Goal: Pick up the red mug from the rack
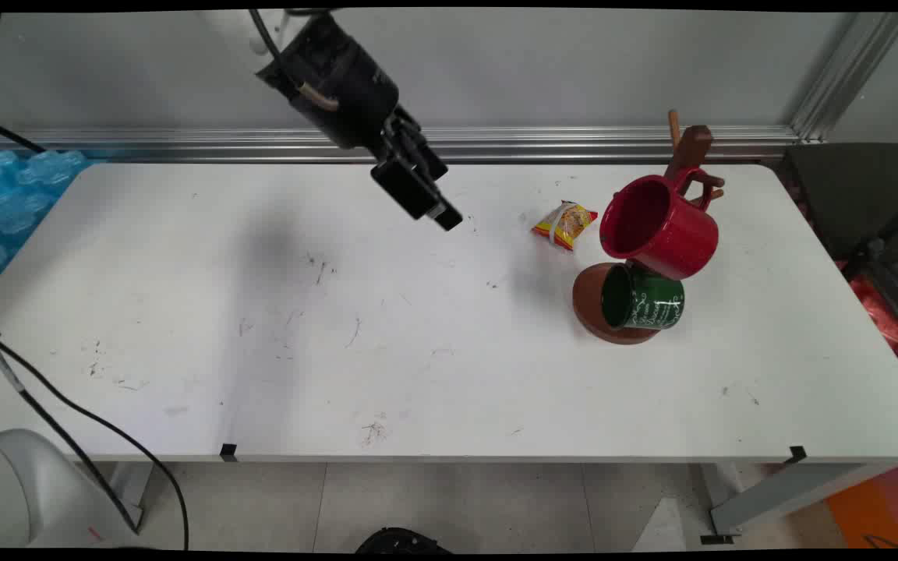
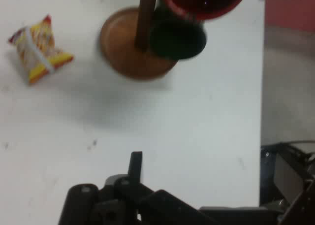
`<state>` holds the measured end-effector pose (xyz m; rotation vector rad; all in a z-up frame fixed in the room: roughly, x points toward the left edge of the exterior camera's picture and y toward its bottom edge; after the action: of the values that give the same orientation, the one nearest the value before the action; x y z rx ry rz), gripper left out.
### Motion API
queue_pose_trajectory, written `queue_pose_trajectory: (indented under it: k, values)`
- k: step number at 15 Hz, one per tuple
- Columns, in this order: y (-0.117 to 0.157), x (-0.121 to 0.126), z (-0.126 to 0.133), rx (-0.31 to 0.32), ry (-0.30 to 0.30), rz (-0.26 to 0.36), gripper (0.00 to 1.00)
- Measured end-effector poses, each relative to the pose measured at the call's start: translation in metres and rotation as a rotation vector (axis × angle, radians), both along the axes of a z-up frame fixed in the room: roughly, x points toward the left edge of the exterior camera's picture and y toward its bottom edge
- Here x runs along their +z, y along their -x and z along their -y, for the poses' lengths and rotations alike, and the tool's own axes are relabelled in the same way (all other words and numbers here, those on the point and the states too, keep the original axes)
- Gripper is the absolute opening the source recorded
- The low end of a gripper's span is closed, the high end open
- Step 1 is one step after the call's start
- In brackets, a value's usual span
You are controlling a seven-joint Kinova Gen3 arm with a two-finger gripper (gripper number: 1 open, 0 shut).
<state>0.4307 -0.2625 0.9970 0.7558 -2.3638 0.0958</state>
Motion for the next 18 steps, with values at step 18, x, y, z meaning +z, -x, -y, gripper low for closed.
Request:
queue_pose_trajectory:
  k: [18]
  values:
    - [0.14, 0.009, 0.032, 0.07, -0.04, -0.221, 1.0]
